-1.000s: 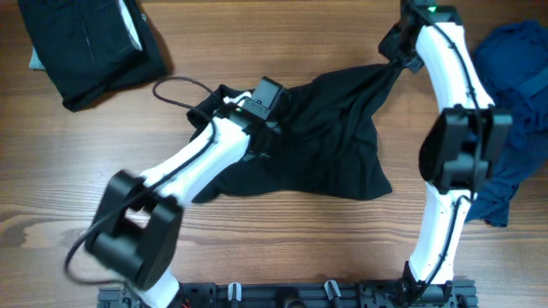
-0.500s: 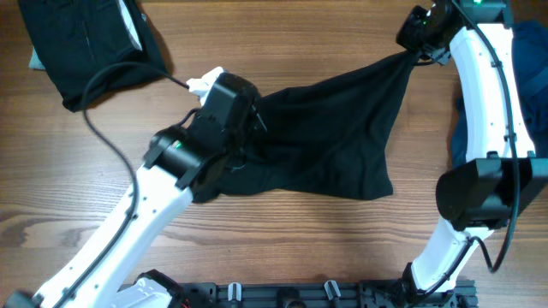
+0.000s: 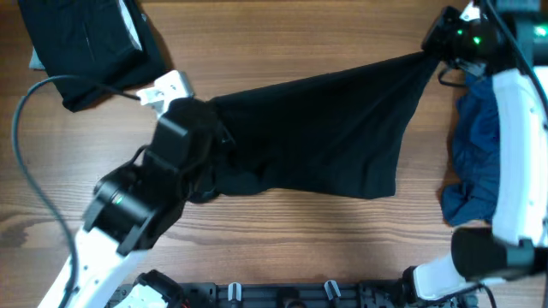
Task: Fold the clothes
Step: 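Lift the shirt with both grippers and stretch it wide left-right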
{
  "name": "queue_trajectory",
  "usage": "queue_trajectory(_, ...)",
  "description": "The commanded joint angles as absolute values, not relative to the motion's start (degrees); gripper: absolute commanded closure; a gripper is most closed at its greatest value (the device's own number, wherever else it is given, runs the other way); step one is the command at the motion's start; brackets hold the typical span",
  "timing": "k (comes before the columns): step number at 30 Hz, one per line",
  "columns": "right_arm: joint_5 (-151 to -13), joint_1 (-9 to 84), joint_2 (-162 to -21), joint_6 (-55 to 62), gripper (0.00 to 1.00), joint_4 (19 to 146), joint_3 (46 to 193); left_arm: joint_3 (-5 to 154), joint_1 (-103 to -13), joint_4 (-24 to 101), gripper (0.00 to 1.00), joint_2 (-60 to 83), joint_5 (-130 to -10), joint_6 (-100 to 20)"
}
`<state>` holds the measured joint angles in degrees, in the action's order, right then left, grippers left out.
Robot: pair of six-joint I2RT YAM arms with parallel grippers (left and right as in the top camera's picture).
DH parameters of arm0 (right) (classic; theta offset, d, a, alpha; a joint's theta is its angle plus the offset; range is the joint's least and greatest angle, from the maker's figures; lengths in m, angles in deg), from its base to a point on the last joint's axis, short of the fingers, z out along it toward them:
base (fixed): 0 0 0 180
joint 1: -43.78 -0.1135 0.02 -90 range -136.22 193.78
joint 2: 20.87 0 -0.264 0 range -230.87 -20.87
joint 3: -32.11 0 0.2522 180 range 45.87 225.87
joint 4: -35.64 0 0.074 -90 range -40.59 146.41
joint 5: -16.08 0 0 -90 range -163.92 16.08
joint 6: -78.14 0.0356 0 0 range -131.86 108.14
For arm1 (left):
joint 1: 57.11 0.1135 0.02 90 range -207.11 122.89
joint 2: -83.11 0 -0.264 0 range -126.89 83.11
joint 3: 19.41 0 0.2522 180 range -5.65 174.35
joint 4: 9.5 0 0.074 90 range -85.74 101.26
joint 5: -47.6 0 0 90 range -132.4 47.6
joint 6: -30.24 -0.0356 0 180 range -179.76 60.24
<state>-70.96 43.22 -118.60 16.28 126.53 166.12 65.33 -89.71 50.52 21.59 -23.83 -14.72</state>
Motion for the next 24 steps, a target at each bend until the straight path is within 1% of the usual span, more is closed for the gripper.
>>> queue_trajectory(1, -71.0, 43.3, -114.6, 15.1, 0.96, 127.3, 166.2, 66.4, -89.4, 50.0, 0.96, 25.2, -18.9, -19.5)
queue_trajectory(5, -71.0, 43.3, -110.1, 15.1, 0.96, 127.6, 166.2, 66.9, -89.4, 50.0, 0.96, 28.9, -17.6, -21.3)
queue_trajectory(8, -71.0, 43.3, -106.6, 15.1, 0.96, 127.5, 166.2, 68.9, -89.4, 50.2, 0.96, 31.5, -17.6, -25.0)
queue_trajectory(11, -70.8, 43.3, -103.3, 15.1, 0.96, 127.5, 166.2, 71.8, -89.6, 51.6, 0.96, 33.1, -18.0, -25.0)
queue_trajectory(18, -70.5, 43.3, -97.7, 14.2, 0.96, 129.1, 166.2, 77.3, -93.1, 53.5, 0.96, 33.9, -18.4, -26.8)
queue_trajectory(24, -70.5, 43.3, -94.1, 11.6, 0.96, 130.4, 166.2, 85.0, -93.8, 58.3, 0.96, 33.7, -18.2, -26.8)
